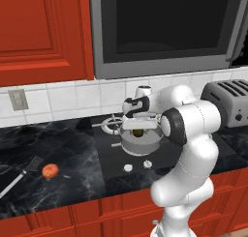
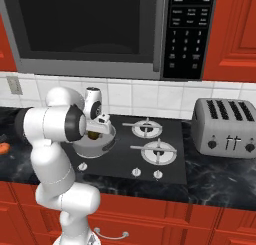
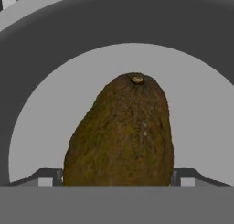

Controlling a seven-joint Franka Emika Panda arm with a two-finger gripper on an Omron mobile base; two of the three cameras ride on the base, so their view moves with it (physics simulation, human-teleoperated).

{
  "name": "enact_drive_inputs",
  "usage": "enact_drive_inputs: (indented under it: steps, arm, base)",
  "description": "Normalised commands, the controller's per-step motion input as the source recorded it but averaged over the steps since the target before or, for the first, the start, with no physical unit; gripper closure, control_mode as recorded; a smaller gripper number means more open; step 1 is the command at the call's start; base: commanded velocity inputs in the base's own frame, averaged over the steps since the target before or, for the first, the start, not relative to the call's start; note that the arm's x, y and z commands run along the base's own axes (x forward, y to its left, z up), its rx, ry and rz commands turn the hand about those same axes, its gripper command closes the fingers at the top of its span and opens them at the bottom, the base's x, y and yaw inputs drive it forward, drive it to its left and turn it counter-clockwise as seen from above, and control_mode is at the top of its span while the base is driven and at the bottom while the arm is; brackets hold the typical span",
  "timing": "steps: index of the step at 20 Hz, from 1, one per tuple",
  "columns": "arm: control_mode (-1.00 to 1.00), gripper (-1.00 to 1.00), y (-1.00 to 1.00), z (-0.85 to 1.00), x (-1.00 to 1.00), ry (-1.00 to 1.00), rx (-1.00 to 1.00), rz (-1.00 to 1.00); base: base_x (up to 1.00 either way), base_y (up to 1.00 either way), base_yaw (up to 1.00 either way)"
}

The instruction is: Put the squash and avocado in the pot. Retrieve the spatula and lightly stir the vegetables in the pot.

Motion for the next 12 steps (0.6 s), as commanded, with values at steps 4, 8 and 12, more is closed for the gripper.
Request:
enact_drive_inputs:
  steps: [4,8,12]
  arm:
    - [-1.00,-1.00,0.00,0.07,-0.09,-0.02,0.00,0.00]
    - [-1.00,-1.00,0.00,0.32,-0.21,-0.03,0.00,0.00]
    - [-1.00,-1.00,0.00,0.21,-0.32,-0.03,0.00,0.00]
  base:
    - [0.00,0.00,0.00]
    - [0.00,0.00,0.00]
    - [0.00,0.00,0.00]
